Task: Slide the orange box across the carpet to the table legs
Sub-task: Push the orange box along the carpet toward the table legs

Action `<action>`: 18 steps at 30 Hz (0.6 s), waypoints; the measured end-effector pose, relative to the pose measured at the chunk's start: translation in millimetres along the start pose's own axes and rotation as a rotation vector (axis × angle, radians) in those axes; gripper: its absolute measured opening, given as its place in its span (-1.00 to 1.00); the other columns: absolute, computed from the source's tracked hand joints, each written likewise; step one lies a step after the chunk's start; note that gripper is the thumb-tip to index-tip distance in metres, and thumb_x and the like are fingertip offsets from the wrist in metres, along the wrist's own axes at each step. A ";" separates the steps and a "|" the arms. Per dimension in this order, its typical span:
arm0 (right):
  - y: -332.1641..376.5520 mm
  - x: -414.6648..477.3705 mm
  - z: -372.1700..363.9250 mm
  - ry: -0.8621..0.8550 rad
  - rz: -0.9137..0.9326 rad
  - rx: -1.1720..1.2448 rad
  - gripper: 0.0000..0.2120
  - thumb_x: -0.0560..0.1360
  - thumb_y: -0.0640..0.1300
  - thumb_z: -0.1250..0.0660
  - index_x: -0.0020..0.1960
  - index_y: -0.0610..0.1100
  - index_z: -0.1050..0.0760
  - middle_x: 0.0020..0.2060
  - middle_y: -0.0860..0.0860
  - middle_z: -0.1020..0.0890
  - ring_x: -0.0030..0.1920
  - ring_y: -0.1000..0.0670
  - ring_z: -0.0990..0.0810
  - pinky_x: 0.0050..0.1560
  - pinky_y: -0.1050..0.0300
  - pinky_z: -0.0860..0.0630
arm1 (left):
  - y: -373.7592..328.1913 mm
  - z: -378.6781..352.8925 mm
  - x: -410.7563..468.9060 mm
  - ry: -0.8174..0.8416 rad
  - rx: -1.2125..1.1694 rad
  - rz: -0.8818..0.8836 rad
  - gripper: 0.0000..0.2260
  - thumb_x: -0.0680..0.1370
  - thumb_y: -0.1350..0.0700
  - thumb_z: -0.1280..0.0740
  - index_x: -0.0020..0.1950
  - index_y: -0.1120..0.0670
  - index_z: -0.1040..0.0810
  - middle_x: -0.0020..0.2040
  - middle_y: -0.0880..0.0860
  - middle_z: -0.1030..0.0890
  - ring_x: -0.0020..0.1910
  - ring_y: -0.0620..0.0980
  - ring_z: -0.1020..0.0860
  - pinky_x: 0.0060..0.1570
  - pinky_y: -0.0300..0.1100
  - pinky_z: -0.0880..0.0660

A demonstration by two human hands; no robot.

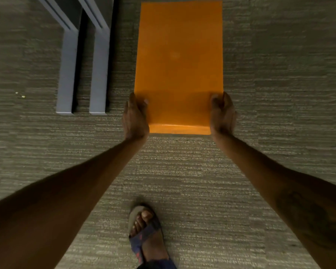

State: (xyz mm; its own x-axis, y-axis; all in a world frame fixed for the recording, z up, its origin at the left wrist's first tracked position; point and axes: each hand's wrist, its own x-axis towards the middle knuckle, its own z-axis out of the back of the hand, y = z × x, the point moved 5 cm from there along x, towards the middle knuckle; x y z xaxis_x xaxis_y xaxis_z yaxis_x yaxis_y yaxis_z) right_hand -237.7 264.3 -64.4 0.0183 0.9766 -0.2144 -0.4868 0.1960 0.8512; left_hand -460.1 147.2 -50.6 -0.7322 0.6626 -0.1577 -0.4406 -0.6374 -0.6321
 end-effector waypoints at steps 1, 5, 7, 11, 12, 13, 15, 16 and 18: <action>4.5 3.3 -2.8 -0.002 0.005 0.003 -0.72 0.64 0.01 -0.17 0.16 -0.14 -0.53 -0.14 0.04 -0.56 -0.25 0.08 -0.47 -0.29 0.20 -0.26 | -1.3 3.2 5.3 -0.016 -0.001 -0.008 -0.64 0.69 -0.02 -0.09 0.36 0.16 -0.41 0.16 0.19 -0.61 0.09 0.21 -0.61 -0.10 0.00 -0.51; 20.8 14.2 -21.2 0.006 0.036 0.010 -0.71 0.65 0.00 -0.17 0.18 -0.16 -0.53 -0.13 0.03 -0.55 -0.18 0.02 -0.49 -0.19 0.21 -0.25 | -1.3 15.4 25.8 -0.071 0.035 -0.004 -0.61 0.68 -0.02 -0.07 0.39 0.17 -0.41 0.23 0.18 -0.59 0.18 0.20 -0.57 -0.03 -0.02 -0.43; 30.4 15.7 -44.7 0.019 0.032 0.009 -0.71 0.65 0.00 -0.17 0.20 -0.16 -0.52 -0.10 0.03 -0.56 -0.14 0.04 -0.48 -0.18 0.22 -0.25 | 11.2 26.6 43.6 -0.080 0.042 -0.010 -0.63 0.68 -0.03 -0.07 0.37 0.15 -0.43 0.23 0.16 -0.59 0.19 0.19 -0.57 -0.01 -0.03 -0.40; 44.2 20.4 -75.6 0.035 0.022 0.000 -0.68 0.65 0.01 -0.16 0.24 -0.17 -0.51 -0.03 -0.02 -0.60 -0.09 -0.01 -0.52 -0.08 0.11 -0.41 | 27.7 41.7 72.3 -0.031 0.028 -0.016 -0.58 0.68 -0.07 -0.07 0.42 0.15 -0.38 0.32 0.17 -0.54 0.26 0.21 -0.53 0.17 0.14 -0.49; 45.9 20.7 -81.9 0.038 0.021 0.002 -0.68 0.65 0.01 -0.16 0.24 -0.17 -0.50 -0.01 -0.07 -0.63 -0.08 -0.02 -0.54 -0.04 0.08 -0.44 | 31.8 43.4 78.1 -0.014 0.016 -0.002 -0.56 0.68 -0.09 -0.07 0.44 0.15 -0.36 0.34 0.18 -0.52 0.28 0.22 -0.52 0.19 0.20 -0.49; 47.8 20.7 -87.3 0.034 0.024 0.000 -0.67 0.65 0.02 -0.16 0.24 -0.17 -0.50 0.02 -0.09 -0.64 -0.07 -0.01 -0.54 -0.04 0.09 -0.44 | 35.3 44.9 83.0 -0.001 0.007 0.010 -0.54 0.68 -0.10 -0.06 0.45 0.15 -0.35 0.36 0.18 -0.51 0.29 0.23 -0.51 0.21 0.23 -0.48; 51.1 21.5 -95.6 0.008 0.031 -0.017 -0.68 0.65 0.02 -0.16 0.23 -0.16 -0.50 0.01 -0.07 -0.65 -0.10 0.03 -0.51 -0.12 0.16 -0.36 | 39.0 47.4 90.3 0.005 0.003 0.022 -0.52 0.68 -0.12 -0.05 0.47 0.16 -0.32 0.38 0.17 -0.50 0.31 0.24 -0.50 0.22 0.25 -0.47; 52.9 22.8 -98.6 -0.006 0.033 -0.027 -0.68 0.65 0.02 -0.15 0.22 -0.15 -0.51 -0.02 -0.04 -0.64 -0.12 0.05 -0.49 -0.15 0.19 -0.31 | 39.6 48.3 93.3 0.003 0.001 0.020 -0.52 0.68 -0.12 -0.05 0.47 0.15 -0.32 0.37 0.17 -0.50 0.30 0.23 -0.51 0.22 0.25 -0.47; 57.5 25.7 -103.7 -0.019 0.043 -0.030 -0.69 0.65 0.02 -0.15 0.22 -0.14 -0.51 -0.06 0.05 -0.58 -0.12 0.08 -0.48 -0.17 0.22 -0.27 | 39.0 50.0 99.0 -0.004 -0.006 0.016 -0.53 0.68 -0.11 -0.04 0.46 0.16 -0.32 0.35 0.16 -0.51 0.28 0.22 -0.52 0.21 0.24 -0.48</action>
State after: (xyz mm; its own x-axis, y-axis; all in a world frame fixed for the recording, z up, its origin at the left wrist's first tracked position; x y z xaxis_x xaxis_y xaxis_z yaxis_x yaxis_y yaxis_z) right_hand -355.7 291.5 -70.7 0.0130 0.9855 -0.1690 -0.5136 0.1516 0.8445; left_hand -575.8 168.2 -52.9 -0.7412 0.6507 -0.1648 -0.4258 -0.6456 -0.6340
